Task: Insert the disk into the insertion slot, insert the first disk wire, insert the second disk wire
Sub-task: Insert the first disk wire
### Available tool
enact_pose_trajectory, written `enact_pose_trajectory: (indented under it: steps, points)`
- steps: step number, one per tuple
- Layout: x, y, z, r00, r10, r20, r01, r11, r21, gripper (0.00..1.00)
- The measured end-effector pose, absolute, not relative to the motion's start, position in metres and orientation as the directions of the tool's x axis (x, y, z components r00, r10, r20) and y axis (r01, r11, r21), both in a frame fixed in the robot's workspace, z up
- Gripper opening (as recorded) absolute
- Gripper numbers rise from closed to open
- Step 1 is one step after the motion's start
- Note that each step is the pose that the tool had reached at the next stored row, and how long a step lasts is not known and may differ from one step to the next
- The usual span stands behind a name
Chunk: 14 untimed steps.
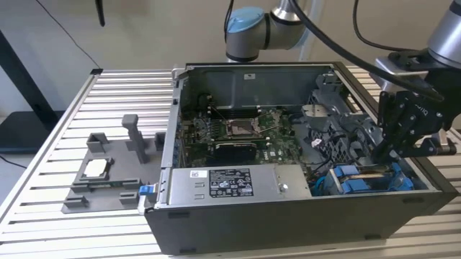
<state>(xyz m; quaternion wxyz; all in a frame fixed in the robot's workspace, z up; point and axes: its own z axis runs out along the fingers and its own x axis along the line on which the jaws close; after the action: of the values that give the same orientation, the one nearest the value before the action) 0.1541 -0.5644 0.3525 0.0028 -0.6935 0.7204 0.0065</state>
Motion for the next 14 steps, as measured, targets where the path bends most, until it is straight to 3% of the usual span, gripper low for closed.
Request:
enact_pose_trajectory:
  steps: [14]
  points:
    - [0.167,-0.565,0.348,-0.047,-0.999,-0.013,-0.998,0.046,0.044,0.19]
